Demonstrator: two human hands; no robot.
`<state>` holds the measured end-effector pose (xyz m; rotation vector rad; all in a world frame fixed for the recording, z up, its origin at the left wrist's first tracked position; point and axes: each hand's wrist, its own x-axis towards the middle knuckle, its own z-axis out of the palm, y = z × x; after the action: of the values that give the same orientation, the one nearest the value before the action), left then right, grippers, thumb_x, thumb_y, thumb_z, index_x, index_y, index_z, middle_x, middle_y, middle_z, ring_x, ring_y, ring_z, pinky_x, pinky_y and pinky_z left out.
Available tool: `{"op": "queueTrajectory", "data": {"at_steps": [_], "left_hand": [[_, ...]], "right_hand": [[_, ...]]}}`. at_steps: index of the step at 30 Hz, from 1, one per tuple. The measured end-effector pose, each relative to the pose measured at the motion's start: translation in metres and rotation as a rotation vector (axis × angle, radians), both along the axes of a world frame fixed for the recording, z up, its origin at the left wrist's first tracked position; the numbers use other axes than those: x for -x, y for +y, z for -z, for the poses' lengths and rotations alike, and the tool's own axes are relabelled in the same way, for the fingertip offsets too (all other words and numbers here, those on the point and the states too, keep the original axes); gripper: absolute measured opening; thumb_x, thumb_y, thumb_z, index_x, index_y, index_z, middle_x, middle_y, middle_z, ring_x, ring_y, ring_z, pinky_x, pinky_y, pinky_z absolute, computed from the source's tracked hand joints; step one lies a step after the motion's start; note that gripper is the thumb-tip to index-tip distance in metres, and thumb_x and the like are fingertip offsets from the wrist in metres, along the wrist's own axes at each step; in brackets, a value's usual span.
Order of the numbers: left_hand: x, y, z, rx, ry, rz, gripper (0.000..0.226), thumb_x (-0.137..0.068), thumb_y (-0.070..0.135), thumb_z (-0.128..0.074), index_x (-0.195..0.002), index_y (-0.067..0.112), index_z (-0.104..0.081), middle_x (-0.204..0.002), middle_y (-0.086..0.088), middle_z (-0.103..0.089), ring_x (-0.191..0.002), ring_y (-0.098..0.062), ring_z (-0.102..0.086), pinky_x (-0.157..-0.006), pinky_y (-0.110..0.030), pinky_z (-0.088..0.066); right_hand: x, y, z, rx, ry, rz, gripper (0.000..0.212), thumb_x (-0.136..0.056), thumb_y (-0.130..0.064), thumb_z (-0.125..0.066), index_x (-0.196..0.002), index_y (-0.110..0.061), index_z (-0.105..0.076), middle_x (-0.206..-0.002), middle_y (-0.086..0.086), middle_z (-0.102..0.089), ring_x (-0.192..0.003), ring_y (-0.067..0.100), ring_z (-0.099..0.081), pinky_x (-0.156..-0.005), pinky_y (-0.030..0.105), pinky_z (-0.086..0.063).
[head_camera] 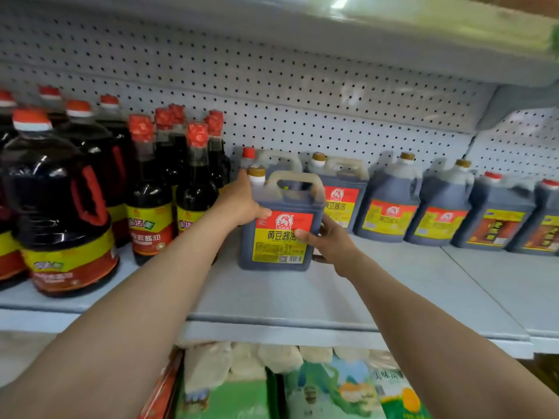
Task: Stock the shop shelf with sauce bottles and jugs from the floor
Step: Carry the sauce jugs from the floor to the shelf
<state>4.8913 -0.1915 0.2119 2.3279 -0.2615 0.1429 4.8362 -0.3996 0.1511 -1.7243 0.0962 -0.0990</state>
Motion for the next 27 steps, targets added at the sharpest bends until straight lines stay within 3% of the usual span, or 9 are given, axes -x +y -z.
{"op": "queueTrajectory", "data": {"at_steps": [3,8,17,23,27], "left_hand": [[-0.014,-0.005,-0.005,-0.021,0.055,-0.046,0.104,-0.077,0.022,-0.085,-0.153,0.01,-0.015,-0.141,-0.019,-0.049,-0.121,-0.036,-0.056,-0.091,-0.043,-0.053],[-0.031,-0.007,-0.01,0.016,0.112,-0.052,0.093,-0.084,0.014,-0.079,-0.151,0.011,-0.014,-0.136,-0.015,-0.048,-0.115,-0.037,-0.056,-0.081,-0.053,-0.058],[-0.052,-0.001,-0.007,0.099,0.17,-0.028,0.088,-0.087,0.012,-0.075,-0.151,0.018,-0.015,-0.131,-0.007,-0.046,-0.115,-0.033,-0.054,-0.086,-0.054,-0.056],[-0.055,0.0,-0.006,0.117,0.201,-0.027,0.088,-0.086,0.014,-0.076,-0.15,0.022,-0.017,-0.137,-0.009,-0.05,-0.117,-0.032,-0.054,-0.085,-0.051,-0.055],[-0.044,-0.005,-0.004,0.092,0.117,-0.106,0.084,-0.084,0.015,-0.078,-0.149,0.015,-0.026,-0.137,-0.014,-0.052,-0.121,-0.034,-0.054,-0.096,-0.043,-0.049]], "right_hand": [[-0.02,0.003,0.001,-0.011,-0.007,-0.008,0.053,-0.084,-0.021,-0.08,-0.13,-0.027,-0.056,-0.116,-0.008,-0.067,-0.091,0.008,-0.069,-0.058,0.024,-0.057],[-0.045,0.005,0.004,-0.006,-0.022,-0.005,0.051,-0.083,-0.019,-0.081,-0.128,-0.025,-0.058,-0.107,-0.012,-0.069,-0.09,0.011,-0.069,-0.056,0.024,-0.056],[-0.071,0.008,0.013,0.067,-0.046,0.047,0.051,-0.077,-0.026,-0.086,-0.121,-0.031,-0.06,-0.107,-0.011,-0.07,-0.103,0.024,-0.069,-0.085,0.049,-0.06],[-0.069,0.011,0.01,0.14,-0.028,0.063,0.055,-0.077,-0.034,-0.085,-0.122,-0.034,-0.053,-0.107,-0.015,-0.066,-0.109,0.024,-0.066,-0.093,0.052,-0.057],[-0.055,0.009,0.006,0.294,-0.004,0.124,0.075,-0.082,-0.038,-0.081,-0.144,-0.024,-0.042,-0.133,0.003,-0.06,-0.118,0.028,-0.06,-0.098,0.047,-0.053]]}}
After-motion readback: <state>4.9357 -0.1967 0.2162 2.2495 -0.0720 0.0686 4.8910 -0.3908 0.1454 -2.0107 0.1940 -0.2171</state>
